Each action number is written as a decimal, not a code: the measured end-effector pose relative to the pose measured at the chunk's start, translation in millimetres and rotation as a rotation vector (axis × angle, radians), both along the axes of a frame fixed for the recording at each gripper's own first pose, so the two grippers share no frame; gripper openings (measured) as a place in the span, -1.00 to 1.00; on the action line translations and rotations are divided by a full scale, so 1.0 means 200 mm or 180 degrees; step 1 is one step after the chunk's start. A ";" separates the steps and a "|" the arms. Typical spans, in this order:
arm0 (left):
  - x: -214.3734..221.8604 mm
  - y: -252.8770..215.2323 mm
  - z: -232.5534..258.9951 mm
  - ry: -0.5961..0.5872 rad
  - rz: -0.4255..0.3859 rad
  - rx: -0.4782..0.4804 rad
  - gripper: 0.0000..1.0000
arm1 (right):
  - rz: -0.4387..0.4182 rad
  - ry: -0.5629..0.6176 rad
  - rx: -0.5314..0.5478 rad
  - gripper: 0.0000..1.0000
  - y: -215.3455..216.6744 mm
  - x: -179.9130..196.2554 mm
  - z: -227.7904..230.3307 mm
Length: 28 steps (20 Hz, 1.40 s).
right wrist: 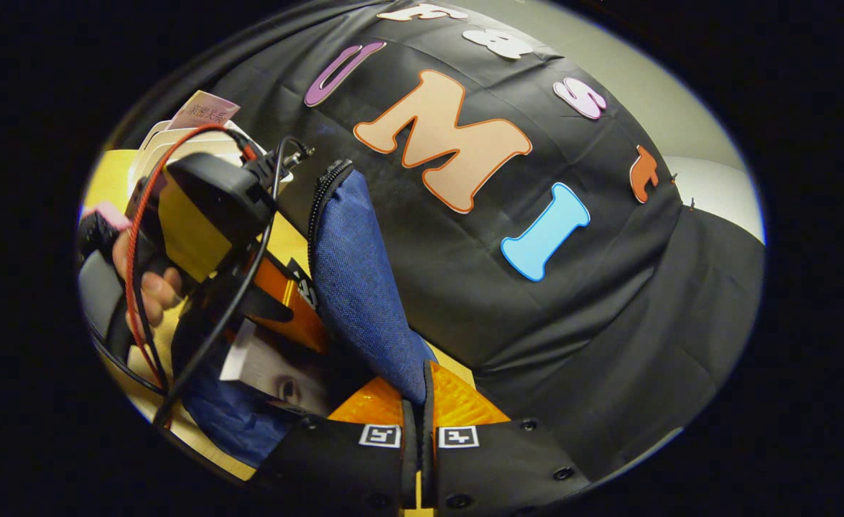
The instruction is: Open the schoolbag, grab two books from the bookshelf and put them into the schoolbag.
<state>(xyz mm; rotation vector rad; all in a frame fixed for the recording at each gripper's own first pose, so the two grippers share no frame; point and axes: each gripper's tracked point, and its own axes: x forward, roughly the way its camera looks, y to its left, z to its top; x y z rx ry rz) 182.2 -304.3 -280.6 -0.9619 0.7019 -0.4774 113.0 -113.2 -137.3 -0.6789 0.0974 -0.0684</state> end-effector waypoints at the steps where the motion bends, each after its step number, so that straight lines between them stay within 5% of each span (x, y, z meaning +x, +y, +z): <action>1: 0.01 -0.01 -0.02 -0.0015 0.0002 -0.0026 -0.32 | -0.0011 -0.0004 0.0007 -0.94 0.00 0.00 0.00; 8: 0.05 0.01 -0.11 0.0037 0.0006 0.0308 -0.15 | -0.0037 0.0045 -0.0008 -0.89 -0.01 0.01 -0.02; 11: 0.01 0.06 -0.11 0.0033 -0.0102 0.0752 0.36 | -0.0053 0.0055 -0.0008 -0.94 -0.01 0.01 -0.02; 12: -0.02 0.08 -0.10 -0.0004 -0.0142 0.0834 0.33 | -0.0051 0.0065 -0.0002 -0.94 -0.01 0.01 -0.03; 15: -0.10 0.18 -0.07 -0.0052 -0.0177 0.1014 0.93 | -0.0062 0.0082 0.0009 -0.94 -0.02 0.01 -0.02; 28: -0.61 0.53 0.34 -0.0257 -0.0461 0.1774 0.92 | 0.0037 0.0138 -0.0124 -0.94 0.00 -0.02 -0.07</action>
